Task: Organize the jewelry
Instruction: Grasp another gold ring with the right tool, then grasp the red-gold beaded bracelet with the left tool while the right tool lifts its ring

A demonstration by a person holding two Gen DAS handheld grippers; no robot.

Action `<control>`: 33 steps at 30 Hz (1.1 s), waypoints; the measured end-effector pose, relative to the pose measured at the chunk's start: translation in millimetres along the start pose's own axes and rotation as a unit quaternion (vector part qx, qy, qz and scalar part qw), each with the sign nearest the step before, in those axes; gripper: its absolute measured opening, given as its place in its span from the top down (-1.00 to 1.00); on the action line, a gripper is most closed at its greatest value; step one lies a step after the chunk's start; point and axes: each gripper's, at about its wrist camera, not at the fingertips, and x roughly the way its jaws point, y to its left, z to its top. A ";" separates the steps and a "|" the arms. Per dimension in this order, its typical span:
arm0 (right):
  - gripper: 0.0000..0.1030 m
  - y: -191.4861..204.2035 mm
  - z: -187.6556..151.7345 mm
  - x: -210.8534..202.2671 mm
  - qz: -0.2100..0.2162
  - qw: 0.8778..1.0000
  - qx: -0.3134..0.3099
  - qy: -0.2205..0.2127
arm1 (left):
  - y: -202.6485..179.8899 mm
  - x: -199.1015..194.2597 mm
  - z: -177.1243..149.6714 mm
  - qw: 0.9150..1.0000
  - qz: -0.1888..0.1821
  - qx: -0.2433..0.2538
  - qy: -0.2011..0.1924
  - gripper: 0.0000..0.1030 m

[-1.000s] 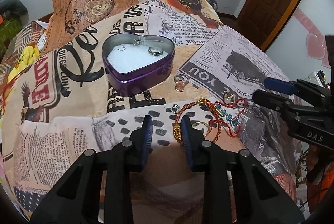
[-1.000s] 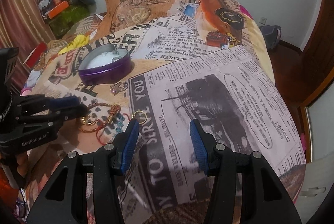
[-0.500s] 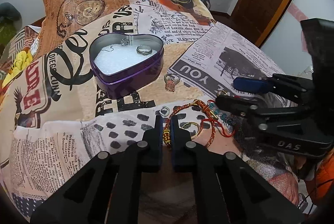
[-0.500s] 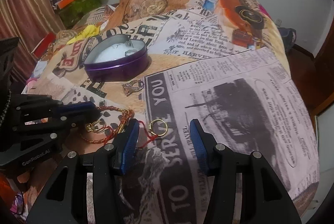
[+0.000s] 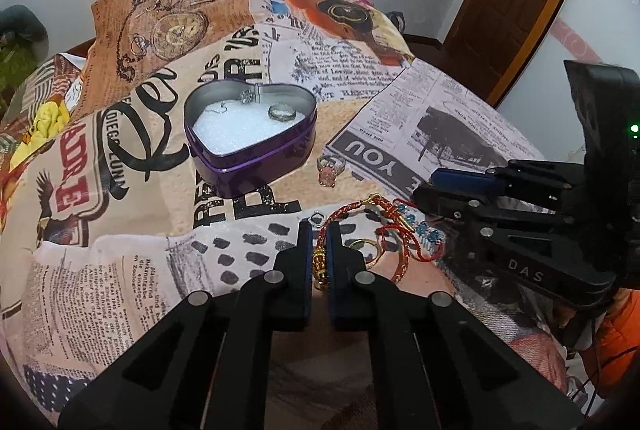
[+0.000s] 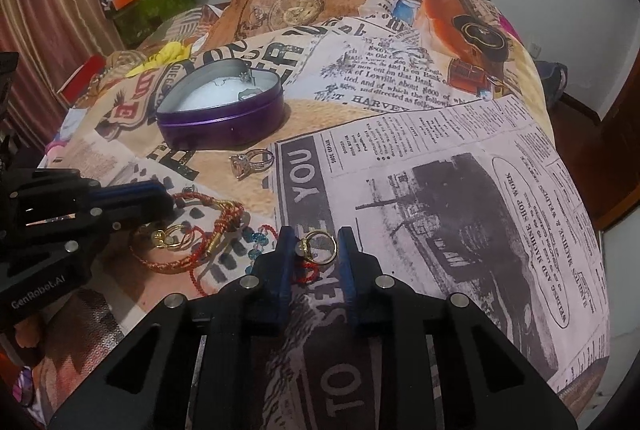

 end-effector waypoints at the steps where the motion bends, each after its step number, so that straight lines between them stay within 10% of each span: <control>1: 0.62 0.1 0.3 -1.7 0.000 1.000 0.002 -0.002 | -0.6 -2.4 0.4 1.000 0.001 0.001 -0.003 0.91; 33: 0.62 25.4 29.8 -62.9 -0.023 0.995 0.001 -0.101 | 30.0 -92.2 23.4 0.991 0.032 -0.030 -0.126 0.91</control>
